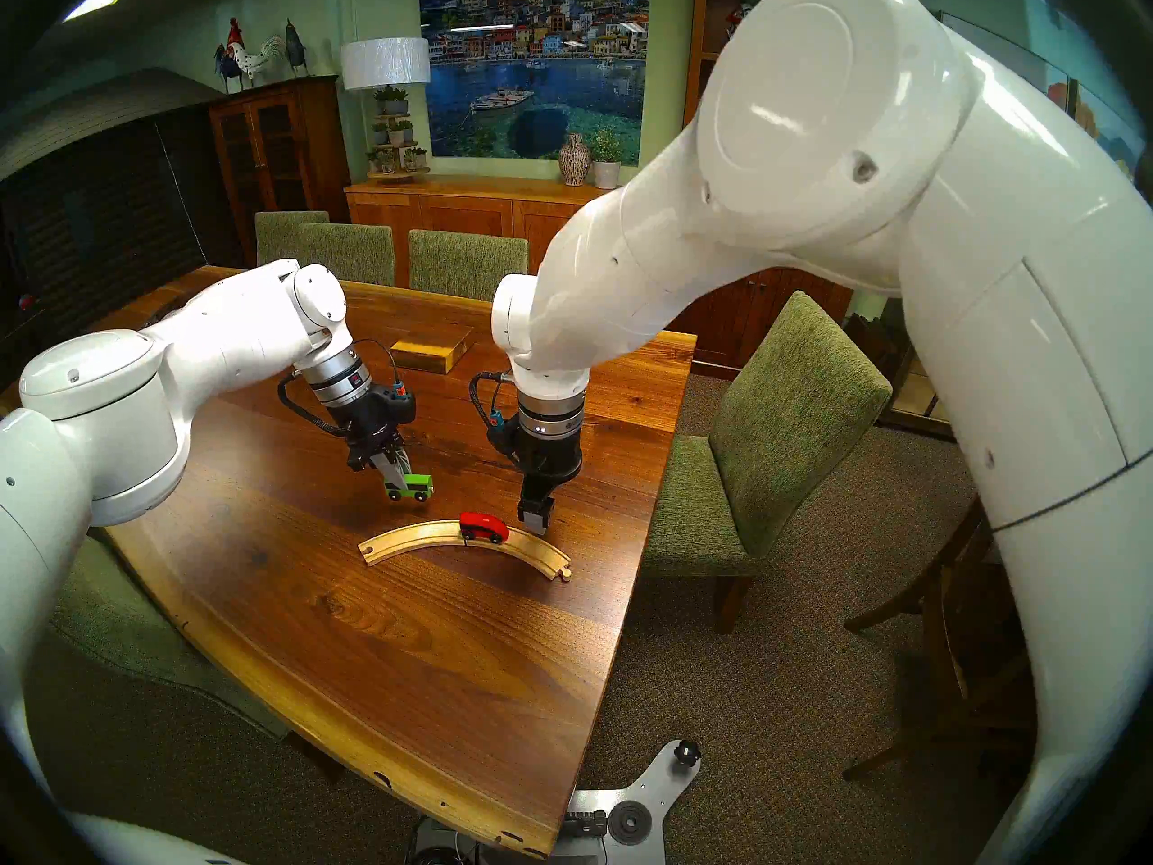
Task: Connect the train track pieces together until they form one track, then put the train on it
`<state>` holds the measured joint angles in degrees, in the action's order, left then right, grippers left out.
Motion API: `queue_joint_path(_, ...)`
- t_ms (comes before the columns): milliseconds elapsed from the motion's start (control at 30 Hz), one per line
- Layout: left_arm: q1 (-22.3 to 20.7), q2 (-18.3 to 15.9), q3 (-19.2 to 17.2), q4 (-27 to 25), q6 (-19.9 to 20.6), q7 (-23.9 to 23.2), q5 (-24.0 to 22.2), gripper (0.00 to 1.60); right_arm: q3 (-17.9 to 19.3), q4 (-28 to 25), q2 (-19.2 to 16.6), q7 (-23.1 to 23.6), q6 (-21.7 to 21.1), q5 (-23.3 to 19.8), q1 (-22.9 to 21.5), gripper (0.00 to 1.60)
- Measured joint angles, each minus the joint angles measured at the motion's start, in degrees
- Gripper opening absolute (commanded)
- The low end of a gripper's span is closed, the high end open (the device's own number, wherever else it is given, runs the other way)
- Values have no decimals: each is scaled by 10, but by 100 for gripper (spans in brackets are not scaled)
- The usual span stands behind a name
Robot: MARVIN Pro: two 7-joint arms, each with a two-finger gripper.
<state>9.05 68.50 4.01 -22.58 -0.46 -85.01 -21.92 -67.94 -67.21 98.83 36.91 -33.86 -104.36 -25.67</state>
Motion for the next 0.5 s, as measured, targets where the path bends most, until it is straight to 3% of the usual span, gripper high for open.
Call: queue_joint_path(500,1,-40,0,-82,23,0,-1,0,0,0,0,0,0,1,2,160)
